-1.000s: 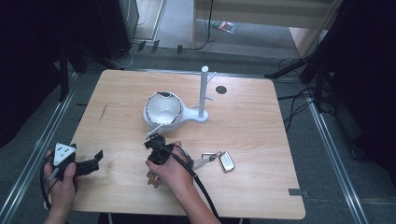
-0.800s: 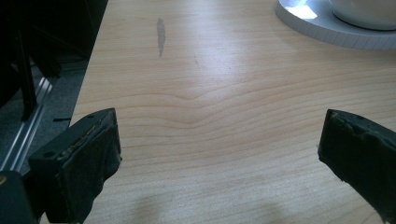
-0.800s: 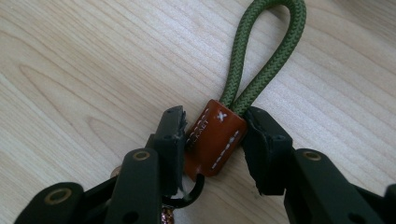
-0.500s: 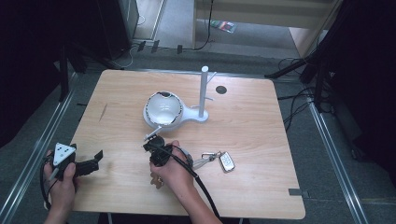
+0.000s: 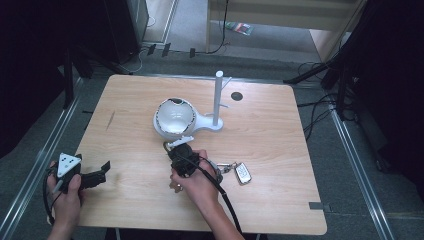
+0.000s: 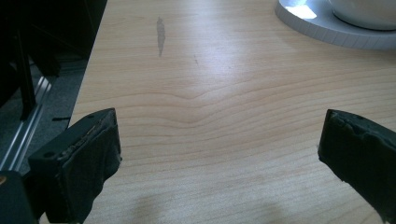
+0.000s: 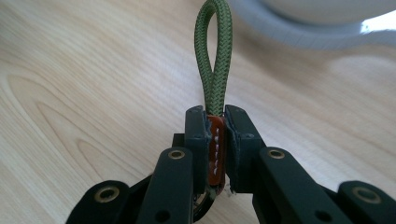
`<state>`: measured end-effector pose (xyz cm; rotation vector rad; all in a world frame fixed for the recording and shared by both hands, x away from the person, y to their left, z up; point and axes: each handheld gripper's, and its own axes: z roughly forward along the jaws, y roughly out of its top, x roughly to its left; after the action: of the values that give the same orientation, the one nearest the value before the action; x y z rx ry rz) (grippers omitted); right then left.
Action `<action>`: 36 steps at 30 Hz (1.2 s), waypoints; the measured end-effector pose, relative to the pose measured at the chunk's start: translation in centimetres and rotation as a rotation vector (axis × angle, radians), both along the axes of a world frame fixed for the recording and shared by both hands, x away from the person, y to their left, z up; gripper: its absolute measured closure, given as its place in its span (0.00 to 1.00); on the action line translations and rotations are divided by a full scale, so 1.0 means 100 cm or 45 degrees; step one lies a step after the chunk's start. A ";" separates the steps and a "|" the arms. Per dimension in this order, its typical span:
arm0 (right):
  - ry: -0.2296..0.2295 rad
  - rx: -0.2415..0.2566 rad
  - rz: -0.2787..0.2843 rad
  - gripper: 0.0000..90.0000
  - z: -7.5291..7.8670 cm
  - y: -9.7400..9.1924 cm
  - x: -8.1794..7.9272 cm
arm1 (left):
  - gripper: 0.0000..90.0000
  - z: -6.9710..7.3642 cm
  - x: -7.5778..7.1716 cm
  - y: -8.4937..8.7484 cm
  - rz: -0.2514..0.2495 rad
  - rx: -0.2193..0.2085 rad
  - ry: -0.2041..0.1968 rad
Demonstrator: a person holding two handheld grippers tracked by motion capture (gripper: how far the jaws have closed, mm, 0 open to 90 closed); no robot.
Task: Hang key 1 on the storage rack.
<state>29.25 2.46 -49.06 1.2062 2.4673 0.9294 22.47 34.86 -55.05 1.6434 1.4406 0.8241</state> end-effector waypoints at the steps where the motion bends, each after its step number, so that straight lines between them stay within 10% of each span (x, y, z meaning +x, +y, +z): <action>1: -0.028 0.024 0.011 0.91 0.002 -0.004 -0.001 | 0.00 0.000 0.000 0.000 0.000 0.000 0.001; 12: -0.292 0.212 -0.056 0.91 0.030 -0.041 -0.009 | 0.00 0.000 0.000 0.000 0.003 -0.004 -0.002; 36: -0.749 0.369 -0.390 0.91 0.061 -0.147 0.012 | 0.00 0.000 -0.001 0.000 0.006 -0.001 -0.013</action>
<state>30.49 -12.25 -42.94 1.1384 1.6832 1.3451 22.38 34.81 -55.04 1.6336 1.4384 0.8333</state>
